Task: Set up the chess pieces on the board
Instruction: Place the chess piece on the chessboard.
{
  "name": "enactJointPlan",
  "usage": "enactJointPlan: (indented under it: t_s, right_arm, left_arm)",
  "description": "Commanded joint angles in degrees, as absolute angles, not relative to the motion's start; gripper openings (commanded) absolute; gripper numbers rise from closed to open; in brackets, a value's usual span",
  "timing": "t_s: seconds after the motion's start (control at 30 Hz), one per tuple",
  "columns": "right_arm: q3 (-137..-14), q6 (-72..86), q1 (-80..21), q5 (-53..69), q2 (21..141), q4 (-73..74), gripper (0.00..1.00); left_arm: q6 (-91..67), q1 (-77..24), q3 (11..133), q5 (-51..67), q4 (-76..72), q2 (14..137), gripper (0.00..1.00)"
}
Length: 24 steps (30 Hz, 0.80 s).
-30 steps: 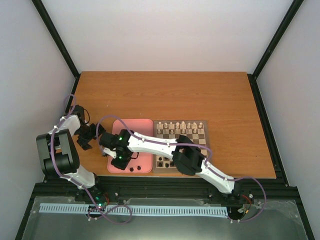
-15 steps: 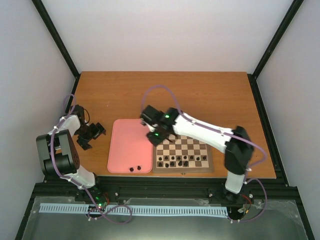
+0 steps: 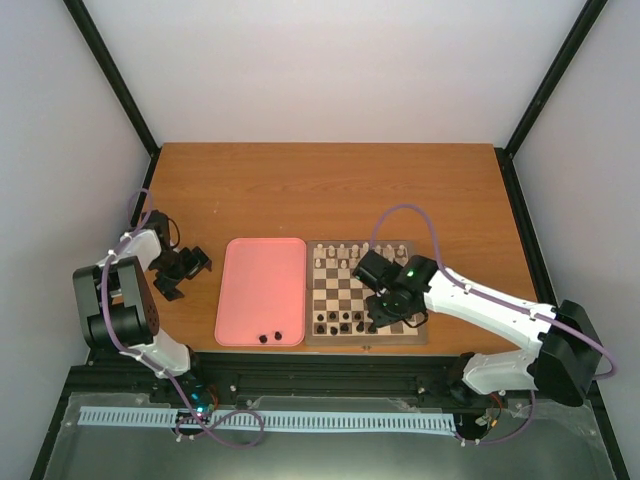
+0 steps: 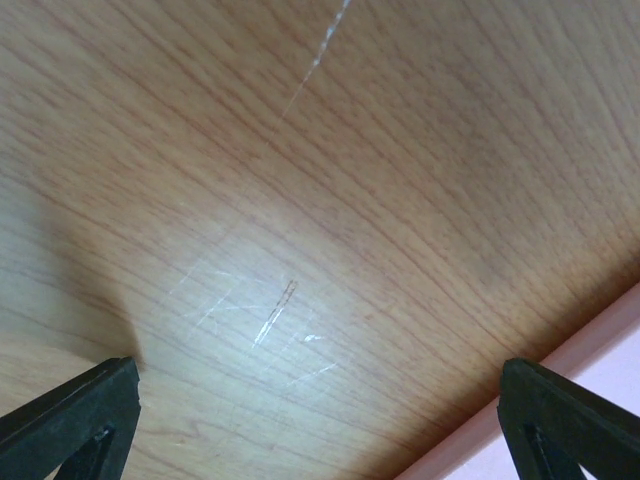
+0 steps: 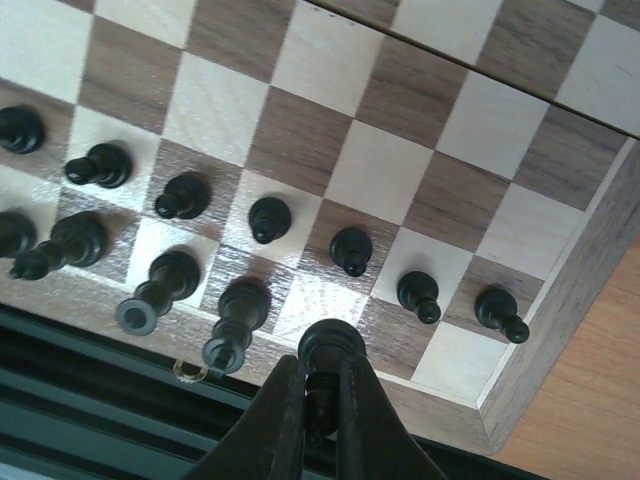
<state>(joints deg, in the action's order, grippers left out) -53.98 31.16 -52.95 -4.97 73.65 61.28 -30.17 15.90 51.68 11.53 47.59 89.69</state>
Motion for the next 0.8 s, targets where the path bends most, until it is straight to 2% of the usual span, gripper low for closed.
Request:
enactJointPlan:
  t_s: [0.0, 0.63, 0.77]
  right_arm:
    - [-51.87, 35.53, -51.78, -6.71, 72.97, 59.83, 0.03]
    - [-46.26, 35.85, -51.68, -1.42, 73.74, 54.41, 0.03]
    - [-45.77, 36.19, -51.68, -1.57, 74.06, 53.89, 0.07]
  left_arm:
    - [-29.8, 15.64, 52.25, 10.35, 46.8, 90.62, 1.0]
    - [-29.71, 15.65, 52.93, 9.18, 47.29, 91.38, 1.0]
    - [-29.71, 15.64, 53.02, 9.05, 47.3, 91.61, 1.0]
